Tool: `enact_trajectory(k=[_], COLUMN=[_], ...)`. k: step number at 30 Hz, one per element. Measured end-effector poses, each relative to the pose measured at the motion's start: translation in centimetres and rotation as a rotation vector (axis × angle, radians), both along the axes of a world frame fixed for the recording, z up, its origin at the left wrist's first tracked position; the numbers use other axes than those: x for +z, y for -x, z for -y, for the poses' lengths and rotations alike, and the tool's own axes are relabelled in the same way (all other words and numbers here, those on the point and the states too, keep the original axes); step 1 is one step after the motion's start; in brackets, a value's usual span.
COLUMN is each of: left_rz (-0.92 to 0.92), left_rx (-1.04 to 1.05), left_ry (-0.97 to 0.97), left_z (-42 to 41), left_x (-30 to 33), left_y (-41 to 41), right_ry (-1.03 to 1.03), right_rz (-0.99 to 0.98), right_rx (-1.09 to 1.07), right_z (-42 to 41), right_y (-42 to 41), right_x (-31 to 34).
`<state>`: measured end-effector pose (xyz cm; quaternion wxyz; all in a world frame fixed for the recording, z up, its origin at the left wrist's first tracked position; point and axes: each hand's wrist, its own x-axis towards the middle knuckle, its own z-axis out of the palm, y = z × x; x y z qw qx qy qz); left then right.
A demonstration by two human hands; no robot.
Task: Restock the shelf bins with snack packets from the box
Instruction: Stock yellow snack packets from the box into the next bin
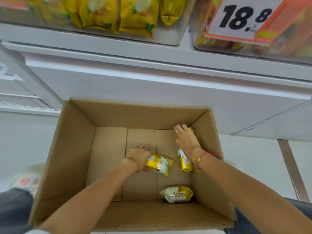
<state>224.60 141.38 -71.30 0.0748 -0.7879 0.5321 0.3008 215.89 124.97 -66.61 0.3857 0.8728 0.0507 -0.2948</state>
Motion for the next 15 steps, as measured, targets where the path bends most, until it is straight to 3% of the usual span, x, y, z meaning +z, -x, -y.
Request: enact_trajectory(k=[3,6,9,15], left_rz=[-0.256,-0.472,-0.473,-0.393], left_rx=[0.248,0.380,0.359,0.279], left_ry=[0.014,0.027,0.048,0.097], left_z=[-2.3,-4.5,-5.4,-5.7], left_x=[3.2,6.2,10.9,23.1], left_y=[-3.4,-6.4,-9.1,-12.9], right_ry=[-0.069,-0.498,-1.019,-1.324], right_rz=[0.012,0.140,0.179,0.278], right_rx=[-0.082,-0.383,-0.668,-0.649], right_z=[-0.6,-0.6,-0.9,-1.8], right_y=[0.1,-0.1,-0.5,-0.4], right_x=[1.2,3.9,8.7,18.4])
